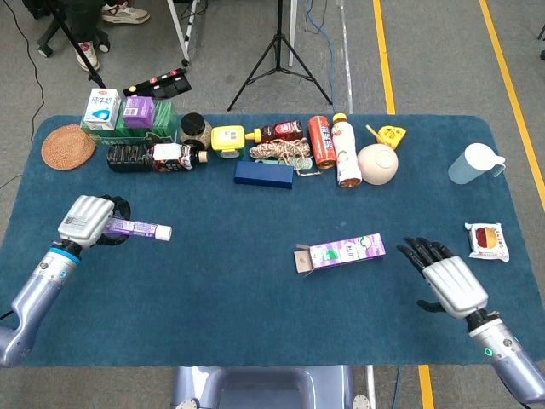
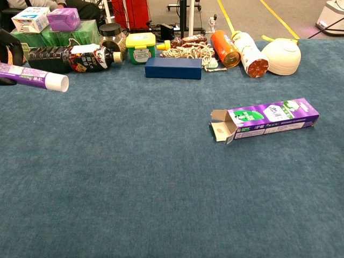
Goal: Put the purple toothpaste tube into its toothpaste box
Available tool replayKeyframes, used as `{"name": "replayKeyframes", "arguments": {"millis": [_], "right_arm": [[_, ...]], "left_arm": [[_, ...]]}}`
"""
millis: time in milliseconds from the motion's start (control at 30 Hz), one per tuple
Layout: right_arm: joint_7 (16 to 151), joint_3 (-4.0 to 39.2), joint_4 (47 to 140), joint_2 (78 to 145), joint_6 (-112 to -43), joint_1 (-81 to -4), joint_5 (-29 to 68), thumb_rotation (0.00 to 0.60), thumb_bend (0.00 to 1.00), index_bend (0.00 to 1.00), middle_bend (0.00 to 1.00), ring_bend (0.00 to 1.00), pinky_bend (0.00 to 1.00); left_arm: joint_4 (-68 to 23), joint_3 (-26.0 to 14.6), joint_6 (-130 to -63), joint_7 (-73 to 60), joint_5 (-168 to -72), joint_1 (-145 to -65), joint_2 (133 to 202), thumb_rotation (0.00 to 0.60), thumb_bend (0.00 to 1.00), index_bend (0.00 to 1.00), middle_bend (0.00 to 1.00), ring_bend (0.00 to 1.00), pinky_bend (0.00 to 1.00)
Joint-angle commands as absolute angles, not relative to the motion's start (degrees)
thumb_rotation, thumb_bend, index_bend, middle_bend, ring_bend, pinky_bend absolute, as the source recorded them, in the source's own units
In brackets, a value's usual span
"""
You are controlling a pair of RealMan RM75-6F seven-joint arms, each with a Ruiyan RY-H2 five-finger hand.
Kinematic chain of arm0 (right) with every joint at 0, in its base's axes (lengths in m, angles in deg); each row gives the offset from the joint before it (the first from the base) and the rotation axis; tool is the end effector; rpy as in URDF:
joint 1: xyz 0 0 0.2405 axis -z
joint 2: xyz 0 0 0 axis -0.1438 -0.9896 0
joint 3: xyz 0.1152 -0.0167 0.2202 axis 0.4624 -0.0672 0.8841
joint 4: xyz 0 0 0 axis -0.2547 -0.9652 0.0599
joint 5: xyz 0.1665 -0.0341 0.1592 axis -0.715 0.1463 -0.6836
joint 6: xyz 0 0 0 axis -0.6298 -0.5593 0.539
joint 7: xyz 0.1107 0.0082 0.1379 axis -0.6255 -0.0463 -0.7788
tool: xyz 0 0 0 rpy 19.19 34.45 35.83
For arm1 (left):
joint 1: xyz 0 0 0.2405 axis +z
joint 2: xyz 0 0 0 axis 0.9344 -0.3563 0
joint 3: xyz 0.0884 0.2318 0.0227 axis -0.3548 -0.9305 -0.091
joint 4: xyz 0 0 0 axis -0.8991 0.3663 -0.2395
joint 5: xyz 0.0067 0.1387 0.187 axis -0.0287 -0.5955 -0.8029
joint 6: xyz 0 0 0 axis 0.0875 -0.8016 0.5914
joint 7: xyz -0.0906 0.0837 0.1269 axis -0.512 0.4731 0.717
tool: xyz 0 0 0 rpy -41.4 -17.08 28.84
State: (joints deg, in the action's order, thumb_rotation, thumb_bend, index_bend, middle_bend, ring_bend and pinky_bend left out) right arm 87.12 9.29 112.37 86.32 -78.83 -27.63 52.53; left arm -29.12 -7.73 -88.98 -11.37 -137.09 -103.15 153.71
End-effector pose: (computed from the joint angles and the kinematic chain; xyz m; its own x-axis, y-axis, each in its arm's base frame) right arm -0.2653 -0.2739 0.0985 0.6037 -0.1889 0.7745 -0.7702 -0.3889 0.5055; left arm -0.2531 0.3854 0.0803 0.4827 0.1922 0.8545 0.8630 -0.2704 -0.4267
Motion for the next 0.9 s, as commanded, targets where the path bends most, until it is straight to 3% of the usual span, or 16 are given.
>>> {"name": "replayKeyframes", "arguments": {"millis": [33,367,733,900], "right_arm": [[87.3,9.9,112.3,87.5,-72.4,-31.8,50.2,0.6,0.0,0.1,0.09,0.11,0.18],[91.6,12.9,107.7,93.2,-61.4,-39.6,43.2,0.6,0.0,0.13,0.11,0.14,0.23],[96.2,15.2,99.9,103.0,-58.8,-44.1,37.2,0.6,0.0,0.14,0.12,0.15,0.26],[98.9,16.3,98.4,106.9,-58.1,-45.3,32.7,0.6,0.0,0.18,0.17,0.19,0.28]], "left_arm": [[-31.2,-7.5,-90.5,-13.2,-138.4,-102.4,151.2,0.6,0.25,0.63,0.47,0.44,0.7],[-35.0,-6.4,-92.4,-16.0,-138.6,-101.3,145.2,0.6,0.26,0.64,0.48,0.44,0.7],[-33.0,-6.3,-91.9,-19.2,-138.2,-101.0,144.7,0.6,0.26,0.64,0.48,0.44,0.7],[-31.0,-6.5,-91.1,-20.3,-138.1,-101.2,145.6,0.6,0.26,0.64,0.48,0.44,0.7]]}}
